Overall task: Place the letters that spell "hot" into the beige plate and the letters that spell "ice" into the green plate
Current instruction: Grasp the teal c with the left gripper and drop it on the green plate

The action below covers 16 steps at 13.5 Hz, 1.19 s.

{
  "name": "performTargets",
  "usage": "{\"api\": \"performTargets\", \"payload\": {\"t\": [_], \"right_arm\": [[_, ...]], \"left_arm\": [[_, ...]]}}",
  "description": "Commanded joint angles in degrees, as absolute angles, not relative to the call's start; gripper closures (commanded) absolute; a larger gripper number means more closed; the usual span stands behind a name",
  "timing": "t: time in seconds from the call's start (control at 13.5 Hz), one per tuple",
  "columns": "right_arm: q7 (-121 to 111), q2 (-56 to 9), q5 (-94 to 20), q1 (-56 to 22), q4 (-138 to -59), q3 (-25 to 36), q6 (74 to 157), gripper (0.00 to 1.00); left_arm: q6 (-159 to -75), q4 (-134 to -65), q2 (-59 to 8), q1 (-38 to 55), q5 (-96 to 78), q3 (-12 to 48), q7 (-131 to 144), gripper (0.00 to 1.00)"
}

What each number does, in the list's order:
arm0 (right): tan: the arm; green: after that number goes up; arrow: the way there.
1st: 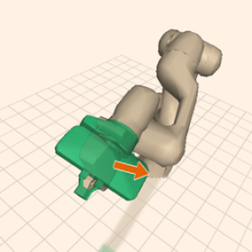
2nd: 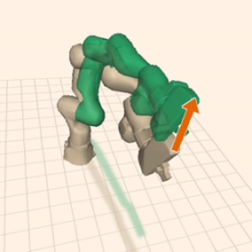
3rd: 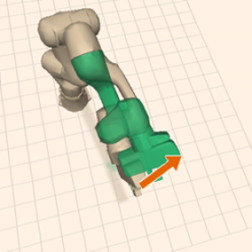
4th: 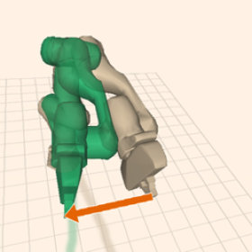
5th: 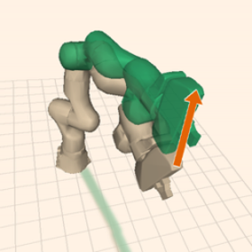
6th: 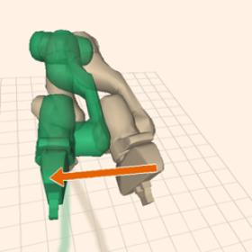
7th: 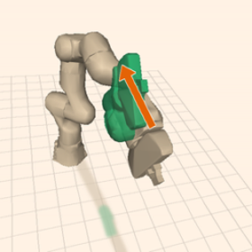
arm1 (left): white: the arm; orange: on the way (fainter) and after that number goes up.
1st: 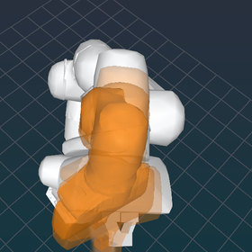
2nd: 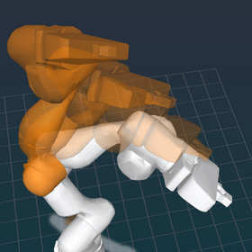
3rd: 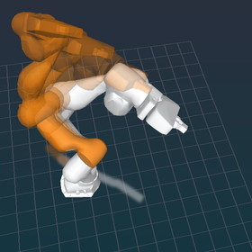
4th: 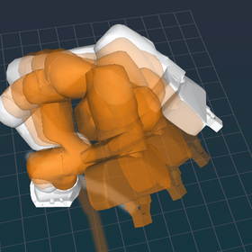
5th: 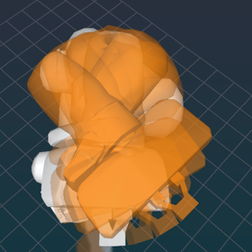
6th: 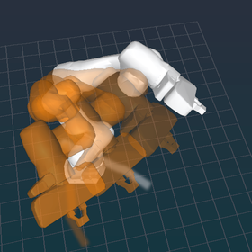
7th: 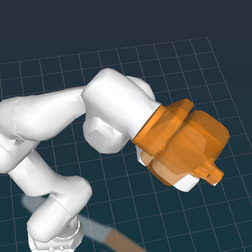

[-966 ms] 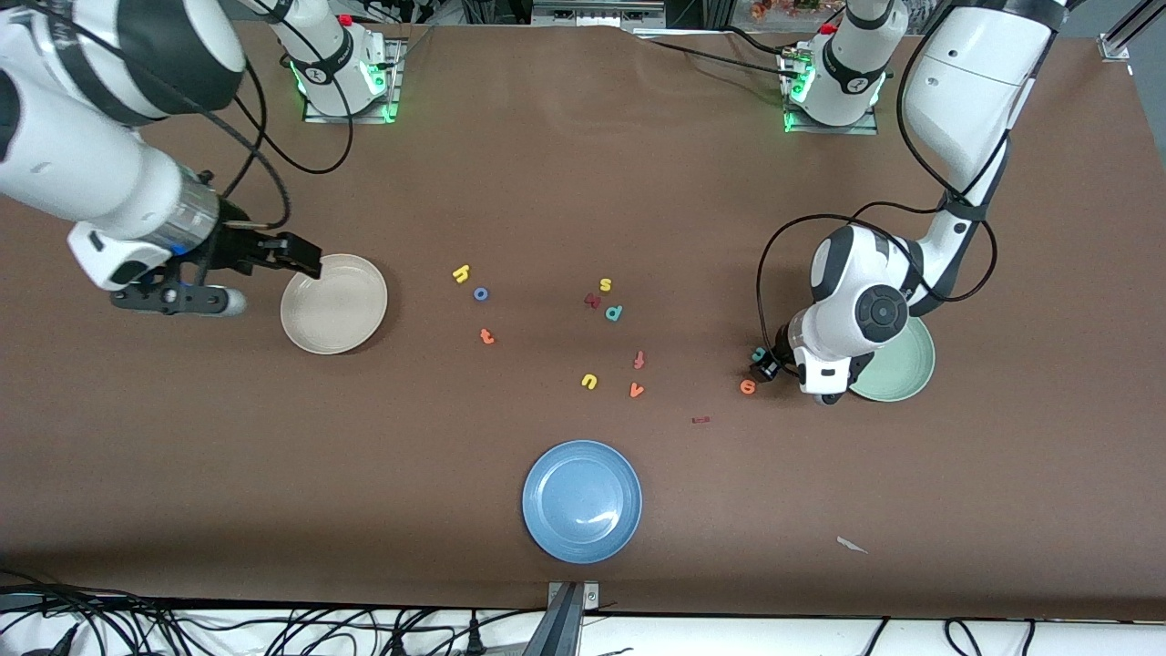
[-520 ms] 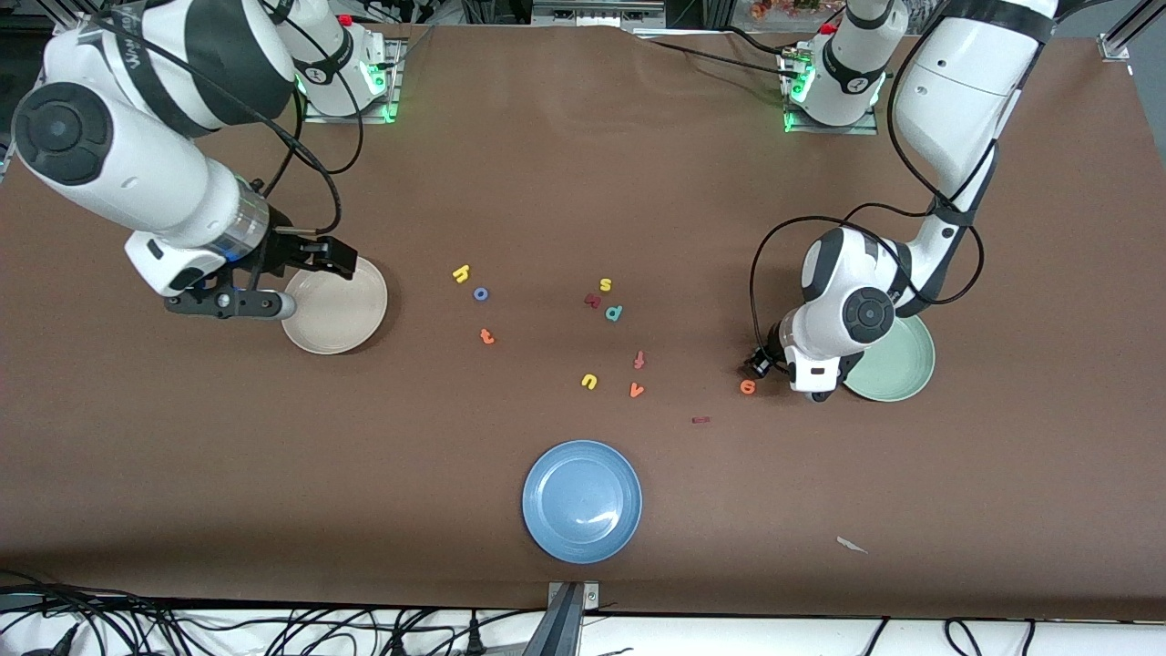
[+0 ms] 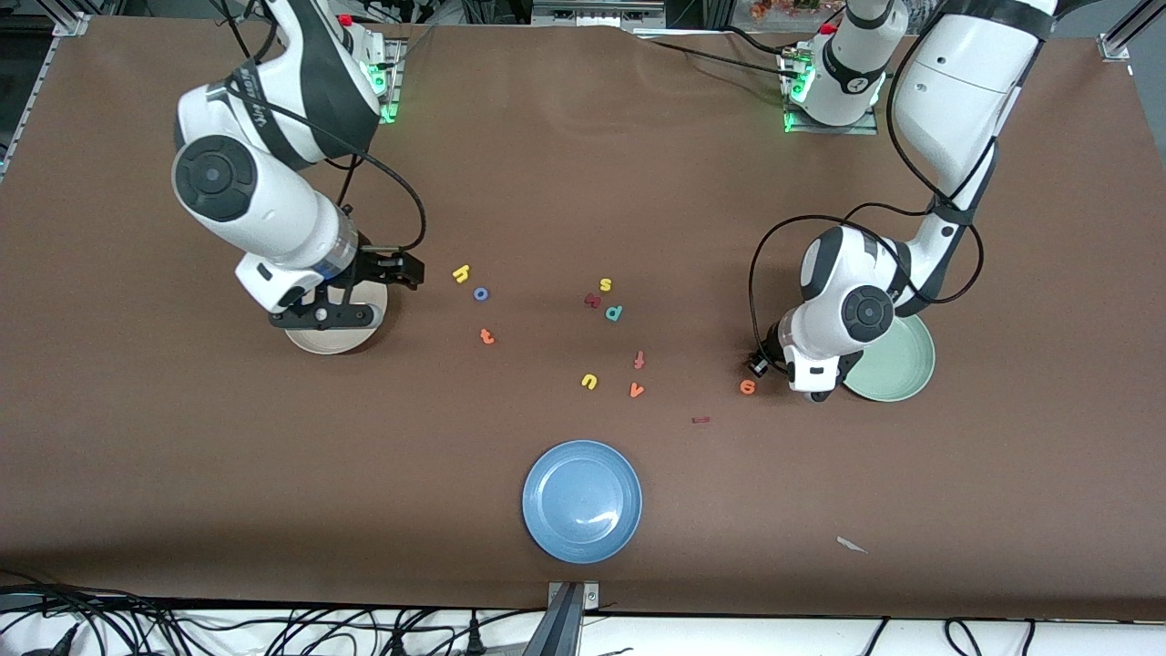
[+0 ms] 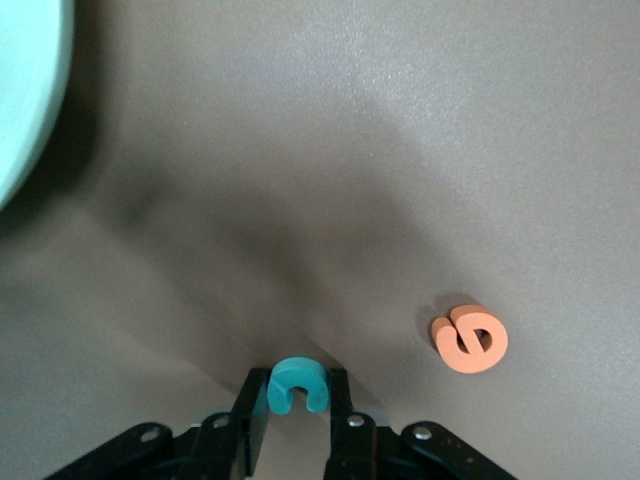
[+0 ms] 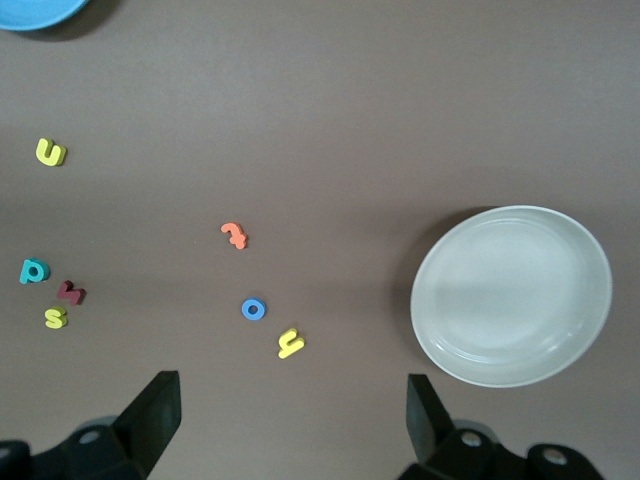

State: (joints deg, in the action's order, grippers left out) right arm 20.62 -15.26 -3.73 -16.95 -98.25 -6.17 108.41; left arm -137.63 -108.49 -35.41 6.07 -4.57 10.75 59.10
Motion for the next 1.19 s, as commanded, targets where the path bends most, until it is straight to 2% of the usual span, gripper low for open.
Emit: {"api": "performTargets", "payload": {"t": [0.0, 0.3, 0.59, 0.74, 1.12], "right_arm": [[21.45, -11.26, -2.99, -13.72, -107.9, -10.71, 115.81, 0.0], [21.45, -9.4, -2.73, -12.66, -119.51, -13.7, 126.8, 0.0], [21.53, -9.4, -2.81, -12.57, -126.46, -14.5, 134.72, 0.0], [21.45, -9.67, -2.72, -12.57, -129.19, -14.59, 138.76, 0.0], [21.45, -13.44, -2.11, -12.74, -131.3, -16.0, 144.83, 0.0]], "left_arm": [[-138.25, -108.63, -36.39, 6.42, -2.9, 10.28, 59.68, 1.0], [-135.63, -107.49, -32.8, 5.02, 0.0, 10.37, 57.06, 1.0], [-114.39, -101.87, -26.47, -1.12, -2.8, 10.63, 40.83, 1.0], [-109.36, -102.3, -24.53, -4.82, -4.39, 10.46, 30.63, 1.0], [-109.77, -103.09, -29.43, -9.05, -3.6, 10.28, 21.54, 1.0]]}}
